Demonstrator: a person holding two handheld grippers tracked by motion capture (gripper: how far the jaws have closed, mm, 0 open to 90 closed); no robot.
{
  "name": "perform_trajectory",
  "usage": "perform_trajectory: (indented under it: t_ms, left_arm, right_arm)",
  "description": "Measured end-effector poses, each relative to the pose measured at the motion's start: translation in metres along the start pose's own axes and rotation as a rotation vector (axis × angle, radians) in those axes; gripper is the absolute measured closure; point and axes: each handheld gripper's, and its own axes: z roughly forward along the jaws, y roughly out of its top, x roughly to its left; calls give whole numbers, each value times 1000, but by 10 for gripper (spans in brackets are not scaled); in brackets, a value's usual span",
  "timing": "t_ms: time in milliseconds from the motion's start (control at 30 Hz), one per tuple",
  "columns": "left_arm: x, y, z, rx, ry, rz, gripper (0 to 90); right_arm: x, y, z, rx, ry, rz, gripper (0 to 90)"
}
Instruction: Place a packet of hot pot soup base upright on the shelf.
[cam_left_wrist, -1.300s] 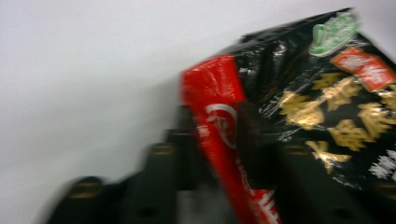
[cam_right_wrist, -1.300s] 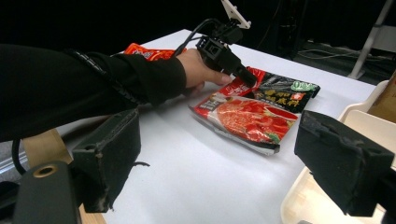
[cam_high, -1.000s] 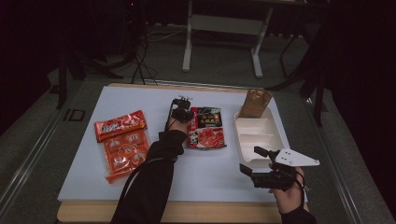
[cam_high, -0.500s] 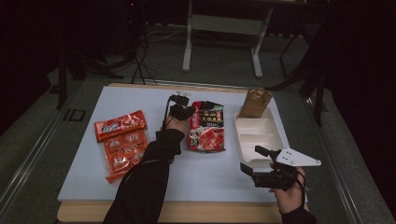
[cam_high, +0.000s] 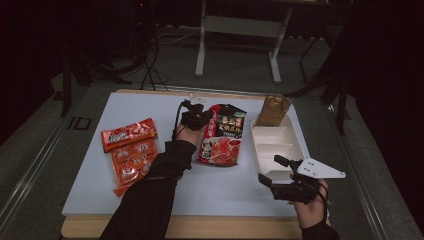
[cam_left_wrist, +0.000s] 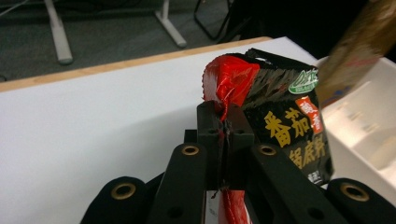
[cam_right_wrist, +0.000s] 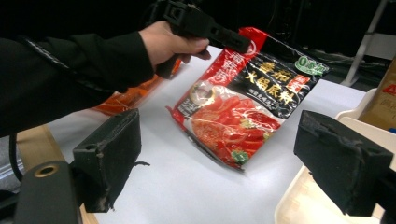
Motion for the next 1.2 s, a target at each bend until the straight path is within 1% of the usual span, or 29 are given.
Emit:
perform_trajectory:
  t_ms: [33,100,133,167,267,333,367,400,467,500,533,600,667,700,733,767,800,833,867,900,933,967,1000,1033,1067,1100,1133,1167,1200]
  left_arm:
    - [-1,0,-3,-12,-12,-1,882]
    - [-3,2,-9,-16,-17,16,882]
    - [-4,3,-12,-27,-21,20,882]
    - [-4,3,-12,-27,-21,20,882]
    - [-4,6,-24,-53,-49,9,881]
    - [-5,6,-31,-65,-68,13,880]
    - [-5,6,-34,-69,-82,17,880]
    - [-5,6,-37,-71,-82,26,880]
    - [-5,6,-43,-73,-98,29,880]
    - [-6,6,-45,-80,-98,29,880]
    - [-5,5,-49,-92,-111,30,879]
    - [-6,7,-56,-112,-122,34,879]
    - [-6,8,-62,-126,-149,28,878]
    - [-8,9,-65,-135,-155,30,878]
    - [-8,9,-67,-136,-175,29,878]
    - [-9,9,-70,-139,-185,39,877]
    - [-11,9,-72,-141,-188,45,878]
    - [-12,9,-74,-142,-206,45,878]
    - [-14,9,-76,-146,-211,48,878]
    - [-16,8,-78,-146,-214,44,878]
    - [-17,8,-79,-141,-223,43,877]
    - [-17,8,-79,-141,-223,43,877]
    - [-22,5,-82,-145,-227,42,877]
    - [-23,4,-83,-144,-239,39,877]
    - [-26,3,-85,-146,-249,44,877]
    - [-28,2,-86,-149,-262,39,877]
    - [-30,1,-88,-153,-281,34,877]
    - [-32,0,-90,-157,-288,34,877]
    - [-34,0,-92,-159,-297,35,877]
  right_arm:
    - [-1,1,-1,-11,-4,-1,153]
    - [-2,1,-3,-20,-12,-2,167]
    - [-3,1,-3,-21,-14,0,167]
    - [-3,1,-3,-21,-14,0,167]
    - [-4,1,-5,-28,-30,5,173]
    - [-5,3,-5,-26,-29,4,173]
    - [-5,3,-6,-27,-34,0,173]
    - [-5,3,-6,-27,-36,-11,173]
    - [-5,4,-5,-14,-27,-25,159]
    - [-5,4,-5,-19,-36,-38,152]
    - [-5,4,-4,-18,-31,-40,148]
    - [-5,5,-3,1,-19,-23,144]
    - [-5,5,-2,36,-14,5,151]
    - [-5,6,-2,41,0,22,157]
    - [-6,6,-2,46,11,38,155]
    - [-5,6,-2,41,1,49,149]
    - [-5,7,-2,38,2,54,141]
    - [-4,7,-2,38,9,56,132]
    - [-3,8,-2,28,0,48,120]
    - [-1,9,-2,26,6,36,96]
    - [-1,10,-2,28,19,30,96]
    - [-1,10,-2,28,19,30,96]
    - [0,10,-2,15,1,34,96]
    - [-1,11,-2,26,15,44,107]
    - [-1,11,-3,16,7,39,125]
    - [-1,12,-3,15,-2,26,125]
    - [-2,12,-3,17,-2,25,125]
    - [-3,13,-4,15,-5,39,125]
    - [-5,14,-4,16,10,47,124]
